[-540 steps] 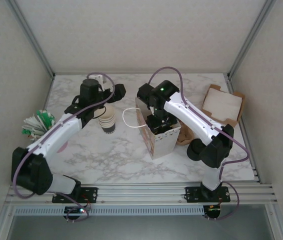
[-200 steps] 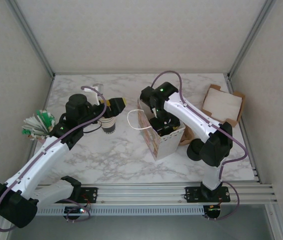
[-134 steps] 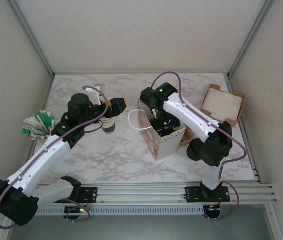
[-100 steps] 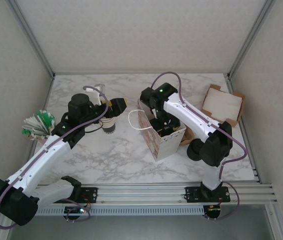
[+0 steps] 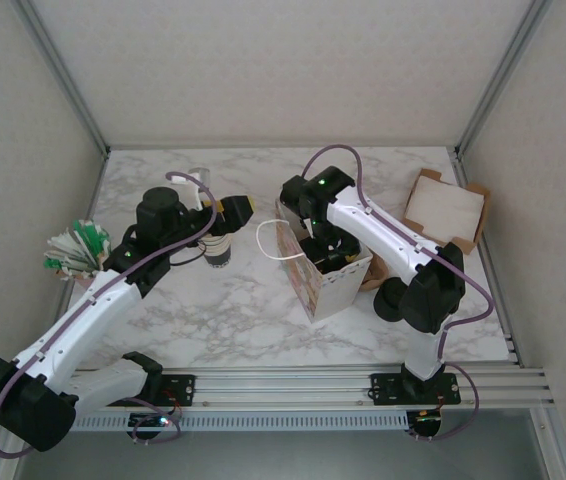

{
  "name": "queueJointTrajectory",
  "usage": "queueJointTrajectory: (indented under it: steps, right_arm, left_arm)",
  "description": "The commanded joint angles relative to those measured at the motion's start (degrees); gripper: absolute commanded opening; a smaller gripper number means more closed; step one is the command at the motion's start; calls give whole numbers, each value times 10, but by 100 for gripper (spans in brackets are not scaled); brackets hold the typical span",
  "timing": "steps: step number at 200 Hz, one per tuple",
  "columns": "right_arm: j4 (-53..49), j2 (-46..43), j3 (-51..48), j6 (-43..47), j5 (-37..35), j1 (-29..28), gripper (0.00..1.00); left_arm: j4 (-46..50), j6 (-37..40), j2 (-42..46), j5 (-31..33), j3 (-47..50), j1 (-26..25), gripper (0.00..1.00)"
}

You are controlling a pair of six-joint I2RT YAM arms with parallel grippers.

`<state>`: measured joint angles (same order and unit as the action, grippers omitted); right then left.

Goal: Pack the takeout coffee

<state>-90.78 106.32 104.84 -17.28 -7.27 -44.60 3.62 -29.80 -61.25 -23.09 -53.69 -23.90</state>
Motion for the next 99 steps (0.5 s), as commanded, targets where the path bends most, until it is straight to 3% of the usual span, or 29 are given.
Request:
queueJointTrajectory:
  steps: [1,57,99]
  right_arm:
    - [-5,-13,-8,5,8,3,62]
    - [6,-13,-20,7,13,3,62]
    - [9,-15,-23,8,14,4,62]
  left_arm:
    - [-12,-4,-3,3,0,-7,100]
    - [-6,9,-13,-3,-15,-30,99]
    - [85,53,-33,30,-103,-33,99]
